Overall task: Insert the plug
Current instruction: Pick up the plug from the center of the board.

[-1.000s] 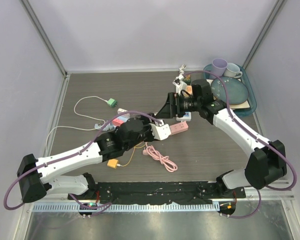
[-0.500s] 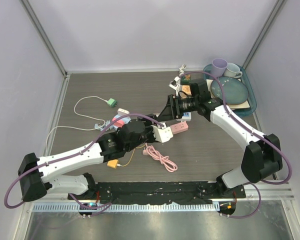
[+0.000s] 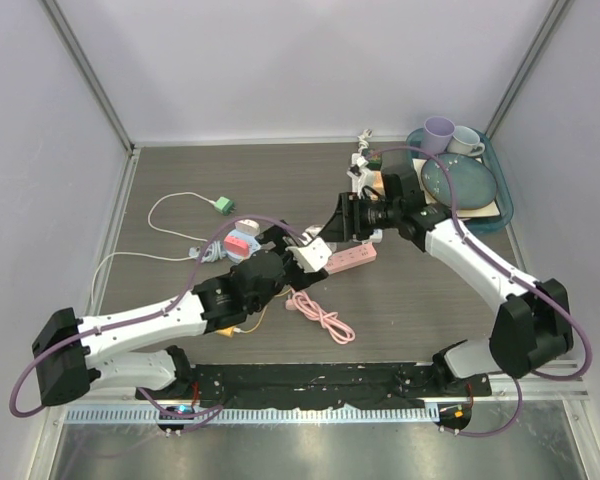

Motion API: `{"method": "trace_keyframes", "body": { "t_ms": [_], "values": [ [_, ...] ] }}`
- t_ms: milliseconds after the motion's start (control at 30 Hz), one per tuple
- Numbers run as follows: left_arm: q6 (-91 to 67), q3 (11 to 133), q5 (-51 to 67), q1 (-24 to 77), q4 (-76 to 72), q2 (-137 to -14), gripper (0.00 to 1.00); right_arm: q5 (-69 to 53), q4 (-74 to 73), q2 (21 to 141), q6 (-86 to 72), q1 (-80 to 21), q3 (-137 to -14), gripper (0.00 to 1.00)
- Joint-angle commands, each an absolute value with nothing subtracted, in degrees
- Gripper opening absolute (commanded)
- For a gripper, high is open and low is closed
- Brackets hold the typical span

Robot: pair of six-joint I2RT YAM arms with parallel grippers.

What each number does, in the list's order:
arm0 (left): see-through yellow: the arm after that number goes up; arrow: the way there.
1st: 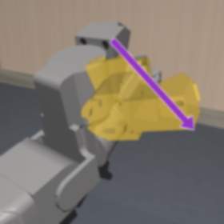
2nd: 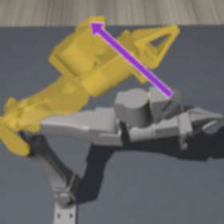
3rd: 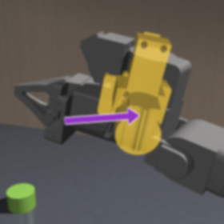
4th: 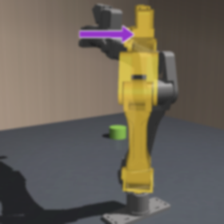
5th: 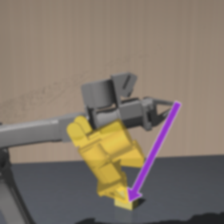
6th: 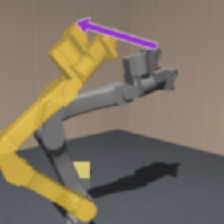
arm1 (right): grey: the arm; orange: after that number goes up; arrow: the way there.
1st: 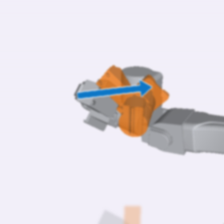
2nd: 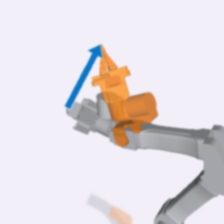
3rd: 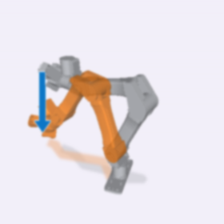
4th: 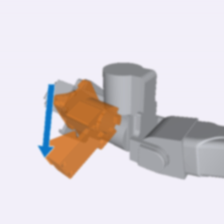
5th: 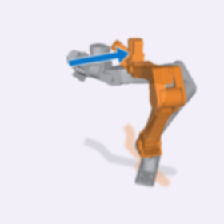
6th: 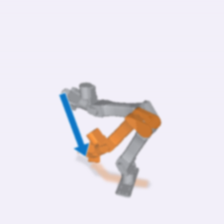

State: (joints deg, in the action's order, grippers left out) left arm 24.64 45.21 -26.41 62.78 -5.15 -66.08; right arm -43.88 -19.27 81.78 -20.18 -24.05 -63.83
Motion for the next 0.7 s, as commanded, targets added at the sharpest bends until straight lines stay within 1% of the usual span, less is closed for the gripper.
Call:
{"method": "trace_keyframes", "body": {
  "t_ms": [0,200,400,667],
  "values": [
    [8.7,41.8,-32.0,62.9,-15.5,-61.9,1.0,-30.5,-7.3,72.5,-26.4,-24.9,-56.8,0.01],
    [0.7,40.3,-28.6,62.6,-22.8,-63.5,1.0,-21.3,4.9,65.0,-32.4,-28.1,-47.0,0.01],
    [-4.0,41.7,-19.4,61.4,-25.9,-66.8,1.0,-15.3,9.6,61.4,-36.6,-30.8,-41.8,0.01],
    [-7.3,42.1,-18.2,59.9,-28.9,-70.4,1.0,-14.1,12.7,58.6,-39.4,-32.6,-39.2,0.01]
  ]
}}
